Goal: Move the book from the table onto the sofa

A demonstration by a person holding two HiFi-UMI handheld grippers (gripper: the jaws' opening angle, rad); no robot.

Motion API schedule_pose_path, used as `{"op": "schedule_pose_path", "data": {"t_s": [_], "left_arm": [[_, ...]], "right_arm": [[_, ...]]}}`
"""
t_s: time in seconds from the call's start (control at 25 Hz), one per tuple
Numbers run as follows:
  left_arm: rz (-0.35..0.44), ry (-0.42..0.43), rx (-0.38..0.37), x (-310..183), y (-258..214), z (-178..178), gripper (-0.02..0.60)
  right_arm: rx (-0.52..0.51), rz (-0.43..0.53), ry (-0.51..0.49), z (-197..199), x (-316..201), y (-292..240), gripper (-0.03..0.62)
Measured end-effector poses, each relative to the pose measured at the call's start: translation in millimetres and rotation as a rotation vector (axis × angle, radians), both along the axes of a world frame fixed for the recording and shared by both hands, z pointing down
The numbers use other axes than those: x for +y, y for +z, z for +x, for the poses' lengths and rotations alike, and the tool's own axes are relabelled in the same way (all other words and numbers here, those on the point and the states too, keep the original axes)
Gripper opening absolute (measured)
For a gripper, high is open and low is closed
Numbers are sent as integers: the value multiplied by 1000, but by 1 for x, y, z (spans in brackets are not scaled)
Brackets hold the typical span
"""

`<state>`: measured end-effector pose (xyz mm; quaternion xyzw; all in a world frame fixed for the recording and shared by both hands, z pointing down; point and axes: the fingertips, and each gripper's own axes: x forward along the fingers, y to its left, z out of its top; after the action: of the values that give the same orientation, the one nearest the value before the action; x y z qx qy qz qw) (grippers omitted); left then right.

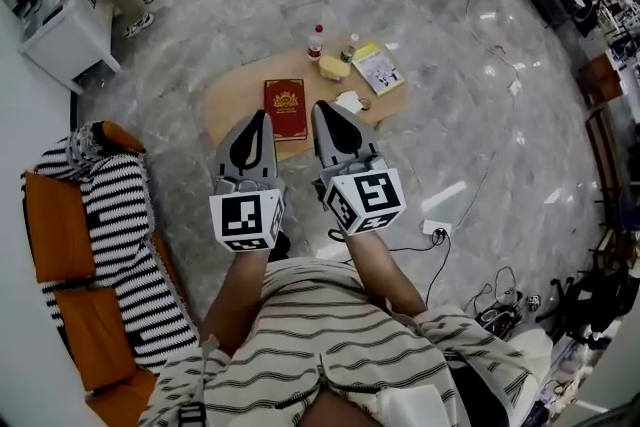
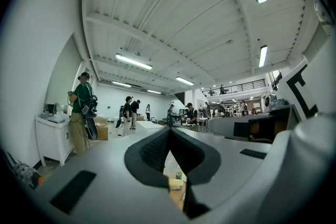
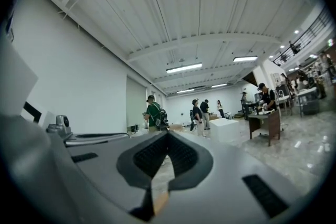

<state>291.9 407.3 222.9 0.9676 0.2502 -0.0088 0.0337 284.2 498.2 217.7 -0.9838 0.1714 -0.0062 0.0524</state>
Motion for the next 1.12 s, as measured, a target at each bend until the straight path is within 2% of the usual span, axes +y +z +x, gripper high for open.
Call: {"op": "schedule_pose_path", "data": {"t_s": [0.2,0.44,0.84,1.12], "left_arm": [[10,42,-70,-11,21,78,6],[29,79,-151,-11,57,141,6],[53,110,-292,10,132,187,6],[78,88,-395,27,192,203,6]], "right_arm": [[-71,9,51,75,-7,20,14],[-162,21,113,135,-6,54,14],[-297,15,126,183,13,129,14],[-393,21,124,204,37,188,14]]}}
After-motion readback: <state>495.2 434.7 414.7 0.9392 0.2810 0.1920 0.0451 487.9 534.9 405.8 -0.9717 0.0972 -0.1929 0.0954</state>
